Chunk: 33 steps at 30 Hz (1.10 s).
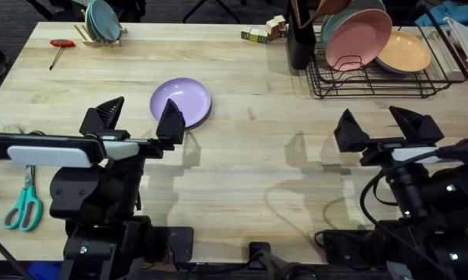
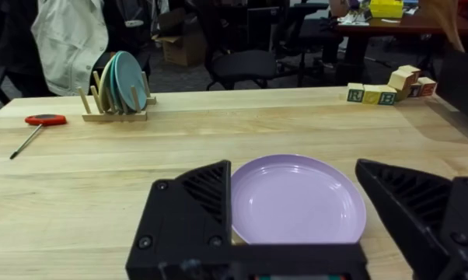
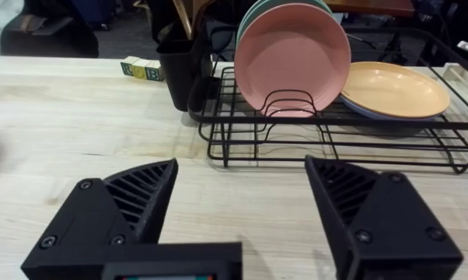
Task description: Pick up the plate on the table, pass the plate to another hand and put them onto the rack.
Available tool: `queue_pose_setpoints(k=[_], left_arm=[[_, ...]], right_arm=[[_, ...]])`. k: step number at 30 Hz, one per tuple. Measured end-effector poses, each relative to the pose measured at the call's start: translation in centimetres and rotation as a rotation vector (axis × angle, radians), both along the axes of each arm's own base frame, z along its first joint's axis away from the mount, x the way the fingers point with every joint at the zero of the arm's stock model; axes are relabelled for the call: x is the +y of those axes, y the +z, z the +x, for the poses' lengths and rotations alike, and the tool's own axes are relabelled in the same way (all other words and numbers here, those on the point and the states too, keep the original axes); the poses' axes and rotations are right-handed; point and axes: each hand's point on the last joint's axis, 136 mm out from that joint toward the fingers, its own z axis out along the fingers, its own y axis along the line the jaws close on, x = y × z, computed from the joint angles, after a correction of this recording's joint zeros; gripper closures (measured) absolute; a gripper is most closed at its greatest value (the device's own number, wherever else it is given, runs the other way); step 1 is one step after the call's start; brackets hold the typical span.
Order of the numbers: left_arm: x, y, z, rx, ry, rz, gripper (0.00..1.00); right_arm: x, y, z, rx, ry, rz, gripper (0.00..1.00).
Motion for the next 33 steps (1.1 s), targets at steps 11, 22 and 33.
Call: queue_pose_setpoints(k=[11,22,33], left_arm=[[0.0,-1.1,0.0,0.047,0.000,0.000,0.008],[0.0,-1.1,-0.1,0.052,0.000,-0.013,0.008],[0.1,3.9,-1.9,0.163,0.012,-0.035,0.007]], right_arm=[[0.0,-0.1,0.0,0.005,0.000,0.000,0.006],[0.9,0.1,-0.1,0.007,0.051,0.034,0.007],[1.6,4.4,-2.7,0.151,0.084,0.071,0.007]])
